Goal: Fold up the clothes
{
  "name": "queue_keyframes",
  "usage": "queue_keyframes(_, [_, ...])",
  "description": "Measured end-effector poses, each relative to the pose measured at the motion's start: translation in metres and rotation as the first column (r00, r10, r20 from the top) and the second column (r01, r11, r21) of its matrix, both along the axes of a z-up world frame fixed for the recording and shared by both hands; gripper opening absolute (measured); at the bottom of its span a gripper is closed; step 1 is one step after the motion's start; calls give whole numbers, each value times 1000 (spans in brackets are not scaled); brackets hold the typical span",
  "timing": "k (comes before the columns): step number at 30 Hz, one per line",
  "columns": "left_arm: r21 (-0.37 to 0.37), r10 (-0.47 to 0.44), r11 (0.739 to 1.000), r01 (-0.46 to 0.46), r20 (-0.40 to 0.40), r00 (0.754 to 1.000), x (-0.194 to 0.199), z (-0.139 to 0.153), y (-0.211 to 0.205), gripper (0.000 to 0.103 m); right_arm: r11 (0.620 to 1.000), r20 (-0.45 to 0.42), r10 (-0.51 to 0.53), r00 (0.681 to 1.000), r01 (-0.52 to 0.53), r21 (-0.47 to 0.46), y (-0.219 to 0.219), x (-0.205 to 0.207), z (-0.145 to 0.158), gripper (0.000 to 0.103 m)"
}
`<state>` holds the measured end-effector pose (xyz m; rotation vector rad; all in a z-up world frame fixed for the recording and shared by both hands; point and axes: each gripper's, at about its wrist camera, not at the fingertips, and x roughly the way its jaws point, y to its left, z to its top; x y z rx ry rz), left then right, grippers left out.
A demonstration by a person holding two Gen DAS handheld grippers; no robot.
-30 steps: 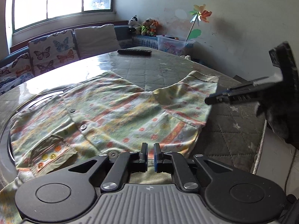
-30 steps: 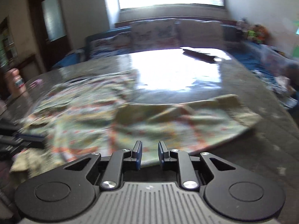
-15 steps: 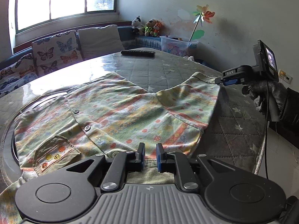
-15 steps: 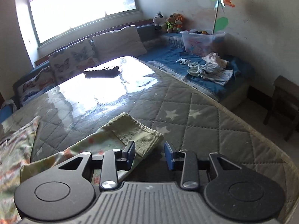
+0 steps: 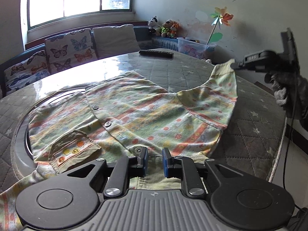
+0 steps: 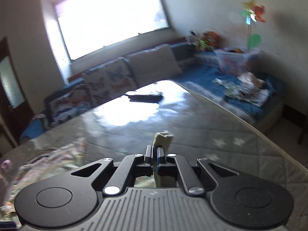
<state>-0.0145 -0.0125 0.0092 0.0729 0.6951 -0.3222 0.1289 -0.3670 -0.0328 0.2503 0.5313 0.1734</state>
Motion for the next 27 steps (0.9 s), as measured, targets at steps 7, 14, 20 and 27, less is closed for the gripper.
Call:
queue_keyframes(7, [-10,63,998,-63,22,998,-15,4,20,20,960,118,281,953,-281,-11,75,-23,45,3])
queue_keyframes(14, [-23,149,989,-148,41,988,-31,7,45,20,841,145,540,829,-538,-55,157,-45,60,3])
queue_keyframes(20, [-38,222,975,-220,47,974,-40,7,66,20,715,91,699,710,-692,-99,217,-69,49,2])
queue_keyframes(27, [-47,268,963,-265,47,962,-42,8,81,21,584,-17,809,588,-805,-104,246,-98,24,10])
